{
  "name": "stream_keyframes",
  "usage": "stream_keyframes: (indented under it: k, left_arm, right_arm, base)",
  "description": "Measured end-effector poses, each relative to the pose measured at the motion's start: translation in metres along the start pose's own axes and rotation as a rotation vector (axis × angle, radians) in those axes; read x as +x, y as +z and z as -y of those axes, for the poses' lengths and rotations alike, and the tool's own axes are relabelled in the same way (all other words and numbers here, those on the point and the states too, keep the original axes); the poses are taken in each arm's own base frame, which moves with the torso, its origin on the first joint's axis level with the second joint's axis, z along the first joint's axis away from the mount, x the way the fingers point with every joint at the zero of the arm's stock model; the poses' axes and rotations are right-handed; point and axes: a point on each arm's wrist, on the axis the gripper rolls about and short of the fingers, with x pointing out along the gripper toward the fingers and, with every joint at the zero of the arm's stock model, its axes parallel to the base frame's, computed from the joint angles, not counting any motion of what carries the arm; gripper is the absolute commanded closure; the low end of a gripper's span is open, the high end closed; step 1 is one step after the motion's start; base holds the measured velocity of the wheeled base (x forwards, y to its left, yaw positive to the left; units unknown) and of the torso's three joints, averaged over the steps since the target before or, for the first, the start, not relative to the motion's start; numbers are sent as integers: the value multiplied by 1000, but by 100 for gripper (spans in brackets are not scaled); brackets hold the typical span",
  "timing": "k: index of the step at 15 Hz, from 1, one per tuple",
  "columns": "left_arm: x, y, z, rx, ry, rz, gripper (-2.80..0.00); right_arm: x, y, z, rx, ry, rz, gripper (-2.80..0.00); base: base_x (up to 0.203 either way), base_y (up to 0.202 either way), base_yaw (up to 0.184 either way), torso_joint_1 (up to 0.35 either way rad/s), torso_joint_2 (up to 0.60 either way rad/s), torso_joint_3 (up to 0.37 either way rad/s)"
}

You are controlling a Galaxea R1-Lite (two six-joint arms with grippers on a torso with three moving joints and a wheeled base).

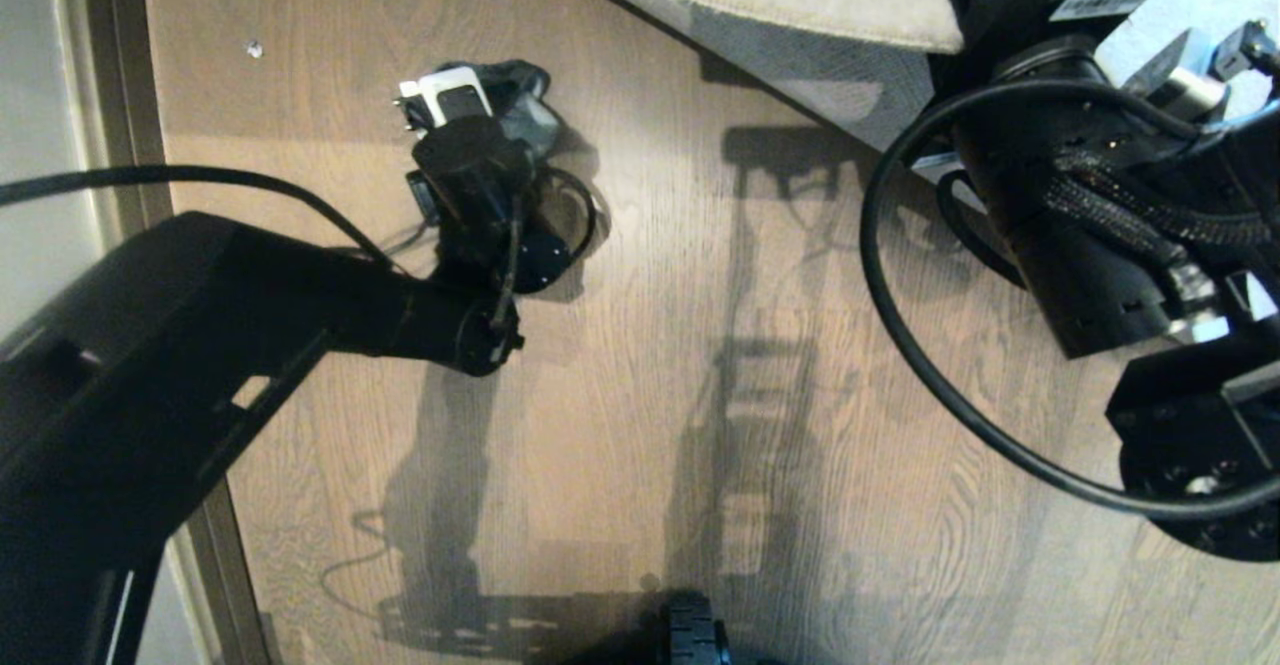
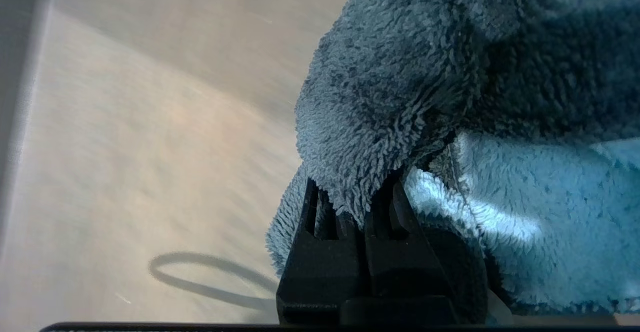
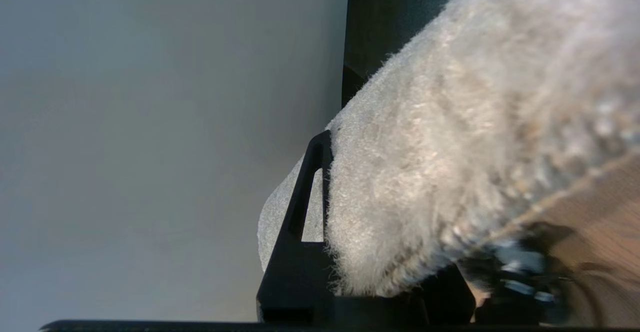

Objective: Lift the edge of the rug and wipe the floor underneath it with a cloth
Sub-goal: Wipe the floor under the carpet with a rag

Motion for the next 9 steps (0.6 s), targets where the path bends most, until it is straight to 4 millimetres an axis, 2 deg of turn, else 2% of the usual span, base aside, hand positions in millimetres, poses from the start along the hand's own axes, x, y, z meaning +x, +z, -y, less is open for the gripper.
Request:
stream_keyframes:
  k: [4, 7, 9]
  left_arm:
    - [9, 26, -28, 3, 44, 15, 0]
    - [3, 45, -54, 23, 62, 10, 0]
    - [-4, 56, -81, 52, 82, -2, 0]
  right_arm:
    - [-1, -5, -4, 16, 6, -13, 0]
    - [-3, -7, -7, 25, 9, -20, 0]
    - [-3, -6, -9, 29, 16, -19, 0]
  base:
    - [0, 0, 0, 0, 0, 0]
    - [0, 0, 0, 0, 0, 0]
    - [0, 0, 0, 0, 0, 0]
